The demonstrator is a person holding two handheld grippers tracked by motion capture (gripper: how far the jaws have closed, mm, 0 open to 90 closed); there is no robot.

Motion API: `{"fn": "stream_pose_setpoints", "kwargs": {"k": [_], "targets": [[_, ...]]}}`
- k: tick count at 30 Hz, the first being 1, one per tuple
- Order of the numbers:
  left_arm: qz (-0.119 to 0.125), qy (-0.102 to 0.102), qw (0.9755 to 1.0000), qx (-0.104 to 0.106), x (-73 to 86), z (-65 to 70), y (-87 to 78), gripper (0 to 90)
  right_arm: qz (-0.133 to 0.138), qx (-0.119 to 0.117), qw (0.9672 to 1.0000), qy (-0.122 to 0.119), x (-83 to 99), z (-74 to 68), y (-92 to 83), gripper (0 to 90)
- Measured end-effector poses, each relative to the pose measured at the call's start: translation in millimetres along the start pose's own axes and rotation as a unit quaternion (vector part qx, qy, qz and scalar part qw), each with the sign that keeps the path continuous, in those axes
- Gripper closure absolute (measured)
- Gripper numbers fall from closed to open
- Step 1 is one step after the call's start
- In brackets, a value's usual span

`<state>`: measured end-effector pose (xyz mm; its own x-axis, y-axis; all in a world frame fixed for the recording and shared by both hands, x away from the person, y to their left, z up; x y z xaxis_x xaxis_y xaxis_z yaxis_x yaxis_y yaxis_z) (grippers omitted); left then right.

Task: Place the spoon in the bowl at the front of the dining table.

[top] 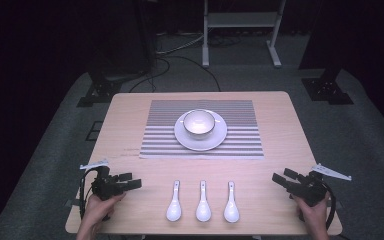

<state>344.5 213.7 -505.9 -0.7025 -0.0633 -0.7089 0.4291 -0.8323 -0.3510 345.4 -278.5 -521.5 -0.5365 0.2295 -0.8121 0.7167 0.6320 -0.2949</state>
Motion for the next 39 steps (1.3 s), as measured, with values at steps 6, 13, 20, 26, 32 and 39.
{"fn": "stream_pose_setpoints", "kwargs": {"k": [6,13,20,26,32,39], "targets": [[-0.008,0.006,0.9999,0.007,1.1,6.6,6.0,0.0,0.0,0.0,1.0,-0.001,0.1,-0.3,0.1,18.3],[-0.017,0.012,0.9997,0.015,2.7,12.7,11.1,0.0,-0.001,0.0,1.0,-0.002,0.1,-0.3,0.2,18.3],[-0.028,0.02,0.9992,0.018,5.8,18.9,20.1,0.0,0.0,0.0,1.0,-0.002,0.0,-0.3,0.2,18.3],[-0.036,0.022,0.9987,0.029,8.0,27.0,28.1,0.0,0.0,0.001,1.0,-0.002,0.1,-0.1,0.2,18.3],[-0.044,0.026,0.998,0.037,10.1,34.9,35.2,0.0,0.0,0.003,1.0,0.0,0.0,0.3,0.1,18.3],[-0.051,0.033,0.9972,0.044,10.8,44.8,40.9,0.0,-0.001,0.002,1.0,0.0,0.2,0.2,0.2,18.3]]}}
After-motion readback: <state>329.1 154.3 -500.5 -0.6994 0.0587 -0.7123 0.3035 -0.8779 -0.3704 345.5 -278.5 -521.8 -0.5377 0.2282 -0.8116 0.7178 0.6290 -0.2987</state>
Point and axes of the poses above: each handheld gripper's, and its own axes: y roughly forward along the jaws, x roughly out of its underside, z roughly to its right, the point moved 9 cm from there along y, roughly forward along the jaws, and after that the axes turned 3 degrees about z, right-handed, at the moved point
